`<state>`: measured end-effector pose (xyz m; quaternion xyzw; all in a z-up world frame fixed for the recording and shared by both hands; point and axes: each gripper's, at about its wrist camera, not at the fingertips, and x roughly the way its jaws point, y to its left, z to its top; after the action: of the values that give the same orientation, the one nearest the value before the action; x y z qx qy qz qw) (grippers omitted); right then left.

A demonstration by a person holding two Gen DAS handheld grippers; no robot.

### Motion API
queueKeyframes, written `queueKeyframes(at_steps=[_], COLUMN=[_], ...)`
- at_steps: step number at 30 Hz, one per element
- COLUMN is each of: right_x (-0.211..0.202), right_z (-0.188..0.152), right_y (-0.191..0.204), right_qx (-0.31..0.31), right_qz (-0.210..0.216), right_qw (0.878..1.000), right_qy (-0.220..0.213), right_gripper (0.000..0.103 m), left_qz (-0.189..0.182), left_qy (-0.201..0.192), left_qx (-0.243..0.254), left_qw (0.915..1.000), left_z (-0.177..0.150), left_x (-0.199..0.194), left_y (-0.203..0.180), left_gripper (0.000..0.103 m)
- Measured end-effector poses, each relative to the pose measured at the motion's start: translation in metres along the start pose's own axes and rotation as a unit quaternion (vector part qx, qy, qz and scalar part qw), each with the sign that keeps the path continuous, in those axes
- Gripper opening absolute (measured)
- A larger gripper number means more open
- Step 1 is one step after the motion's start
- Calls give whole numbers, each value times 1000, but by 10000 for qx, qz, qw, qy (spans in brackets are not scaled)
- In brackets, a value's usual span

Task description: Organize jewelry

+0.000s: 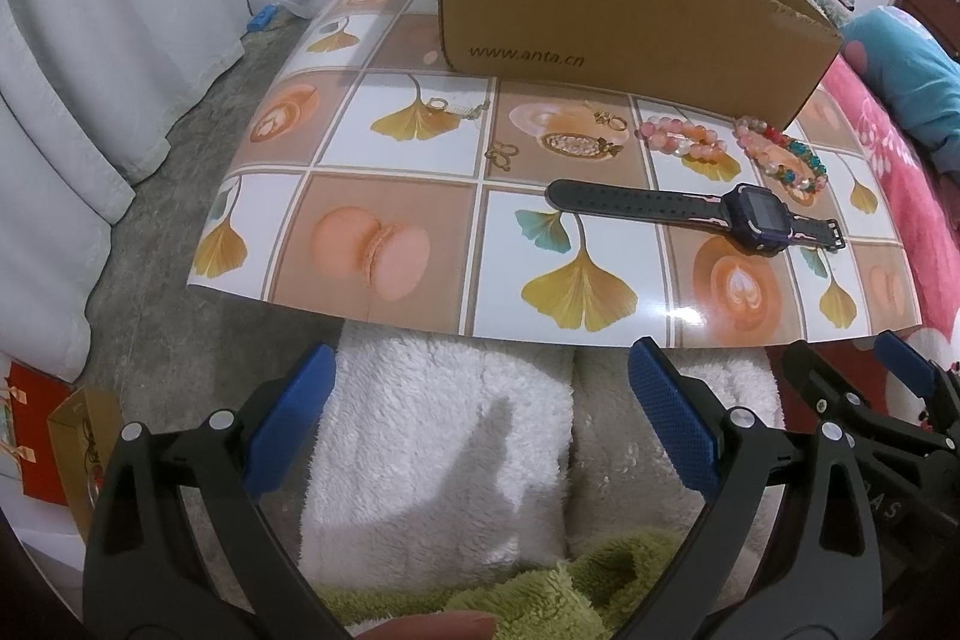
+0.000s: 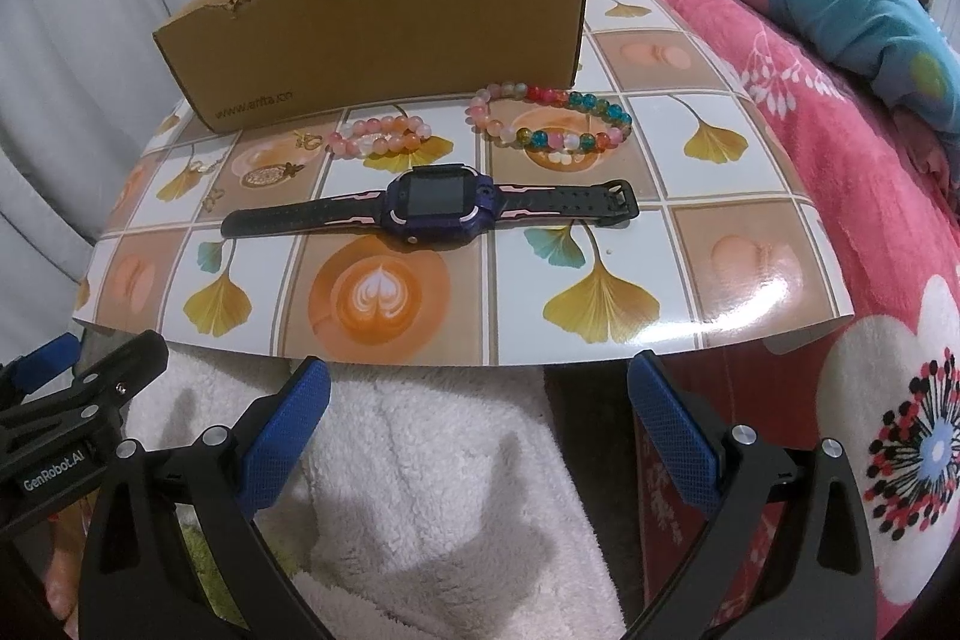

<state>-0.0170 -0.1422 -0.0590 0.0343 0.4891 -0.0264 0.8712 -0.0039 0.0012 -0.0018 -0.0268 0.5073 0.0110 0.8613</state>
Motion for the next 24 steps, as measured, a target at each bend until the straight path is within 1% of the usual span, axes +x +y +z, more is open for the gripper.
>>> queueKeyframes(at_steps=[16,24], right_x=[7,8], right_z=[-1,0], right_y=[-1,0], right_qx=[2,-30], right_qz=[-55,-179], right_qw=[9999,9998], right_qy=[85,78], right_gripper=[97,97], left_qz=[-3,-106], left_qy=[130,108], left_qx=[52,108], left_qw=[9999,9998], left_z=[0,-3], left_x=[12,15], left_y=[0,2], left_gripper=[95,95])
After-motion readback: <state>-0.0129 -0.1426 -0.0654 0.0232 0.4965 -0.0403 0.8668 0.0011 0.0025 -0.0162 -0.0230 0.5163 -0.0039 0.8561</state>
